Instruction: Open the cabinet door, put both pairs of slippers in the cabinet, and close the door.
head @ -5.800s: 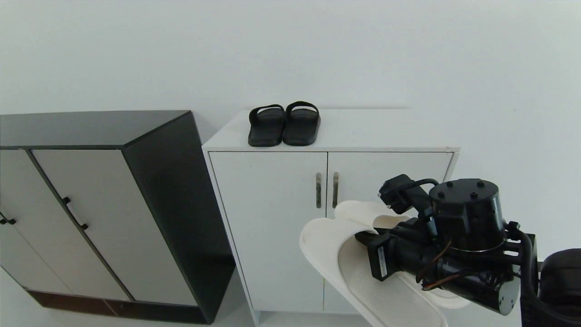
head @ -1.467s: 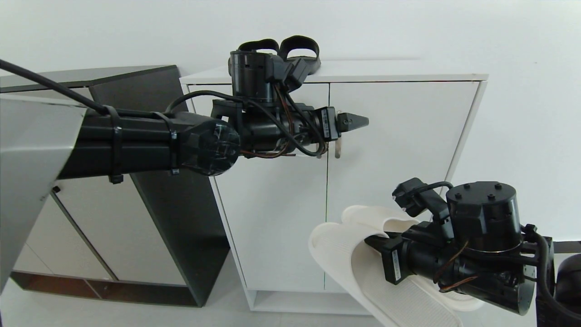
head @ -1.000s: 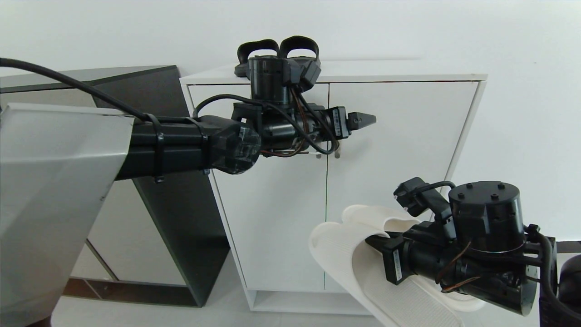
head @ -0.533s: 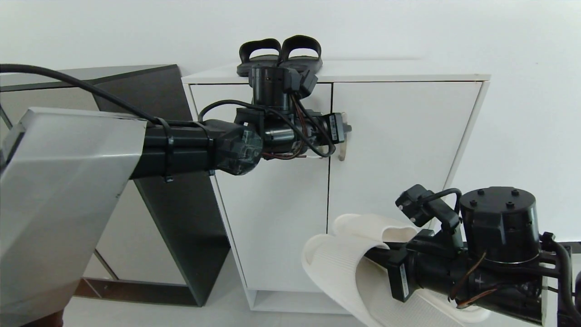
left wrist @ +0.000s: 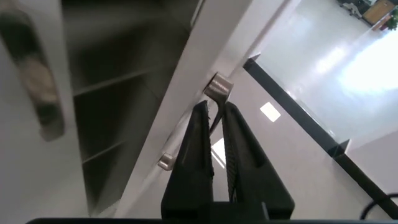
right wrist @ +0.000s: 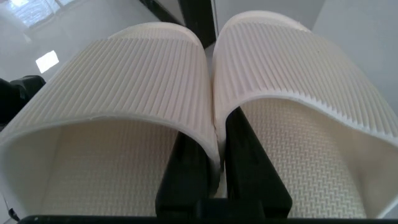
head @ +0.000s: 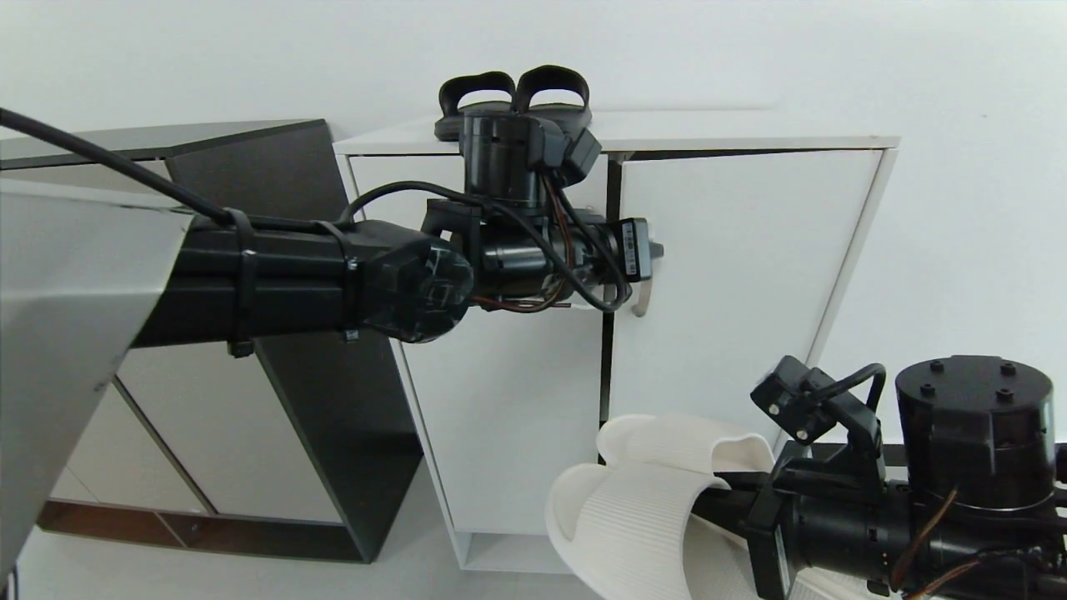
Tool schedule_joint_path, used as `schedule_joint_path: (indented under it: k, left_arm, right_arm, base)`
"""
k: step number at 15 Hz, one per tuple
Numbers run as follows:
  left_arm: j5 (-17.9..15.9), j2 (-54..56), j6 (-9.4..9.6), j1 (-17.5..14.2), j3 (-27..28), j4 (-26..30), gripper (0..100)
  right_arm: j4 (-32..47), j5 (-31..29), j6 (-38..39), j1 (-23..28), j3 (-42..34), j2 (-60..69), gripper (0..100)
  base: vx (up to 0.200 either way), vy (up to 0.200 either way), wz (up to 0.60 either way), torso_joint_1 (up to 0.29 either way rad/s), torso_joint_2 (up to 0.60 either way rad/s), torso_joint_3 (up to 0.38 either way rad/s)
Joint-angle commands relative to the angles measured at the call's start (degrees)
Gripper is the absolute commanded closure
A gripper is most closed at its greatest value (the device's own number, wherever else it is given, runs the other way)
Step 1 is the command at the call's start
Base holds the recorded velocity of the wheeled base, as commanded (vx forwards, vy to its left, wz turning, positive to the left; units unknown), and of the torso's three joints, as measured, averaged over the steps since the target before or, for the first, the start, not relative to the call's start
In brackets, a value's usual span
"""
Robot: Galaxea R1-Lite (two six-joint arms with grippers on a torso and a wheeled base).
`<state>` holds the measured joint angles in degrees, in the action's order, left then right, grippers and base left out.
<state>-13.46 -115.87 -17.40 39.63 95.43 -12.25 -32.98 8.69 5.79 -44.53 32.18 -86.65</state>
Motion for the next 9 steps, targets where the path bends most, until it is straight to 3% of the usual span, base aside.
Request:
schedule_joint_path:
  k: [1,9]
  left_arm:
    - [0.1,3.8,0.08,0.7,-3.2,-0.5,100]
    - [-0.3,19.4,-0.18,2.2,-21.5,-4.8,100]
  right_arm:
    - [-0.1,0.0,-0.2,0.0,-0.2,0.7,100]
    - [-0.1,0.0,-0.3,0.1,-0.1,0.8,100]
  base:
    - [0.0,0.0,0.0,0.0,0.0,0.0]
    - [0.0,0.0,0.0,0.0,0.0,0.0]
